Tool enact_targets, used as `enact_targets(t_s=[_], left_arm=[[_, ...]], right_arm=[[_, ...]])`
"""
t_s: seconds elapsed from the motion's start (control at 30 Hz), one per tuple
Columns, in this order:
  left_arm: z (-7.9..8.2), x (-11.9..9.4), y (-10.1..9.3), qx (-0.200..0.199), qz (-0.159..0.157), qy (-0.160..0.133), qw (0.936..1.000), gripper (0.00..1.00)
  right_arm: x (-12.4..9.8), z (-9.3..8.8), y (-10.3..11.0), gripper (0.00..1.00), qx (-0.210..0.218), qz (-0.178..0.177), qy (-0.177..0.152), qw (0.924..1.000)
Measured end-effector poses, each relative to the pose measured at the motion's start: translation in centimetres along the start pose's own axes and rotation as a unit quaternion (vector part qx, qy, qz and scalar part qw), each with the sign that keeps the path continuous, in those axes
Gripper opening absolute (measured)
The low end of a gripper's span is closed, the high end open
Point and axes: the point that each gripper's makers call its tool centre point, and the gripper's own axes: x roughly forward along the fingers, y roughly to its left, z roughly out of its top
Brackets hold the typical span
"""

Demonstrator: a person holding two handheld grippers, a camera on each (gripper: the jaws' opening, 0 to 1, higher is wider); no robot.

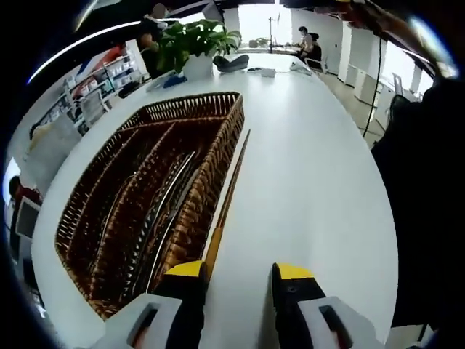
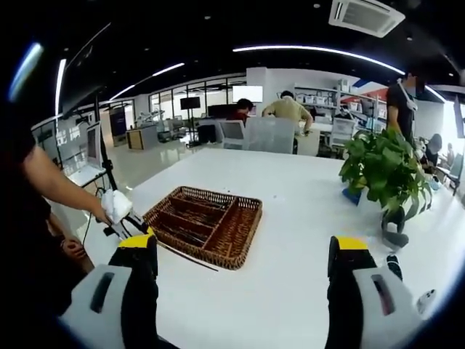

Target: Arrange the knives, forks, and spoons in their matching storage slots by inserting each utensil handle-first until every utensil is classified and aligned in the correct compartment

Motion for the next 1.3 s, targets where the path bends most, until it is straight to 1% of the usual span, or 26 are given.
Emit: enact_targets(t_s=[0.07, 0.1, 0.13, 0.23, 0.3, 0.33, 0.37, 0.4, 0.43, 0.47, 0.5, 0.53, 0.57, 0.6, 0.63, 0.67, 0.77, 0.8, 0.9, 0.93, 1.0, 1.03, 1.07, 1.1, 1.17, 1.3], left_arm=[[0.0, 0.1, 0.1, -0.011, -0.003, -0.004, 0.9999, 0.38], [0.2, 0.1, 0.2, -0.026, -0.005, -0.008, 0.9996, 0.37], [0.2, 0.1, 0.3, -0.032, -0.007, -0.009, 0.9994, 0.36], [0.2, 0.0, 0.2, -0.028, -0.012, -0.009, 0.9995, 0.34], [0.3, 0.0, 0.4, -0.036, -0.014, -0.008, 0.9992, 0.32], [0.3, 0.0, 0.5, -0.047, -0.015, -0.007, 0.9988, 0.30], [0.3, 0.0, 0.6, -0.049, -0.015, -0.005, 0.9987, 0.27], [0.2, 0.0, 0.5, -0.050, -0.017, -0.002, 0.9986, 0.23], [-0.1, 0.0, 0.1, -0.047, -0.024, 0.009, 0.9986, 0.21], [-0.7, 0.2, -0.1, -0.024, -0.024, 0.020, 0.9992, 0.20], [-1.0, 0.3, -0.4, -0.014, -0.026, 0.028, 0.9992, 0.20], [-1.2, 0.3, -0.1, 0.002, -0.013, 0.028, 0.9995, 0.17], [-1.0, 0.6, 0.2, -0.007, -0.010, 0.026, 0.9996, 0.12], [-0.9, 0.9, 0.5, -0.016, -0.008, 0.024, 0.9996, 0.11], [-0.9, 0.6, 0.3, -0.021, -0.010, 0.025, 0.9994, 0.10], [-0.5, 0.4, 0.2, -0.018, -0.008, 0.017, 0.9997, 0.10], [0.9, 0.0, 1.1, 0.006, 0.015, -0.008, 0.9998, 0.12], [1.1, 0.0, 1.3, 0.013, 0.022, -0.010, 0.9996, 0.14], [0.6, 0.3, 1.6, 0.025, 0.032, 0.007, 0.9991, 0.17], [0.5, 0.4, 1.5, 0.025, 0.030, 0.010, 0.9992, 0.17], [0.0, 0.6, 1.0, 0.026, 0.023, 0.026, 0.9991, 0.20], [0.4, 0.7, 1.1, 0.040, 0.024, 0.014, 0.9988, 0.21], [0.2, 0.7, 1.1, 0.028, 0.025, 0.021, 0.9990, 0.21], [0.3, 0.5, 1.1, 0.026, 0.026, 0.022, 0.9991, 0.21], [0.2, 0.4, 1.1, 0.028, 0.026, 0.021, 0.9990, 0.21], [0.3, 0.4, 1.1, 0.016, 0.021, 0.018, 0.9995, 0.21]], right_arm=[[0.0, -0.1, 0.1, 0.99, -0.001, 0.001, 0.002, 1.0000], [0.0, -0.1, 0.2, 0.99, -0.003, 0.002, 0.002, 1.0000], [0.0, 0.0, 0.2, 0.99, -0.004, 0.002, 0.002, 1.0000], [0.0, 0.0, 0.1, 0.99, -0.005, 0.001, 0.002, 1.0000], [-0.1, -0.1, 0.1, 0.99, -0.004, 0.000, 0.003, 1.0000], [-0.1, -0.1, 0.1, 0.99, -0.006, 0.000, 0.003, 1.0000], [-0.1, 0.0, 0.1, 0.99, -0.006, 0.001, 0.002, 1.0000], [-0.1, 0.0, 0.2, 0.99, -0.005, 0.001, 0.002, 1.0000], [-0.2, 0.0, 0.1, 0.99, -0.007, 0.000, 0.002, 1.0000], [-0.2, 0.0, 0.1, 0.99, -0.007, 0.000, 0.001, 1.0000], [-0.2, 0.0, 0.1, 0.99, -0.007, 0.000, 0.002, 1.0000], [-0.2, 0.0, 0.1, 0.99, -0.006, -0.001, 0.002, 1.0000], [-0.3, -0.1, 0.0, 0.99, -0.006, -0.001, 0.002, 1.0000], [-0.3, -0.1, 0.0, 0.99, -0.005, -0.001, 0.001, 1.0000], [-0.3, -0.2, 0.0, 0.99, -0.005, -0.001, 0.002, 1.0000], [-0.3, -0.2, 0.1, 0.99, -0.005, -0.001, 0.003, 1.0000], [-0.3, -0.3, 0.1, 0.99, -0.006, 0.000, 0.003, 1.0000], [-0.3, -0.4, 0.1, 0.99, -0.005, 0.000, 0.004, 1.0000], [-0.2, -0.5, 0.1, 0.99, -0.004, 0.001, 0.005, 1.0000], [-0.2, -0.5, 0.2, 0.99, -0.004, 0.002, 0.005, 1.0000], [-0.2, -0.4, 0.2, 0.99, -0.005, 0.002, 0.004, 1.0000], [-0.3, -0.4, 0.2, 0.99, -0.005, 0.002, 0.004, 1.0000], [-0.3, -0.4, 0.2, 0.99, -0.005, 0.001, 0.004, 1.0000], [-0.3, -0.5, 0.2, 0.99, -0.004, 0.001, 0.004, 1.0000], [-0.3, -0.7, 0.1, 0.99, -0.004, 0.001, 0.006, 1.0000], [-0.3, -0.7, 0.2, 0.99, -0.003, 0.002, 0.006, 1.0000]])
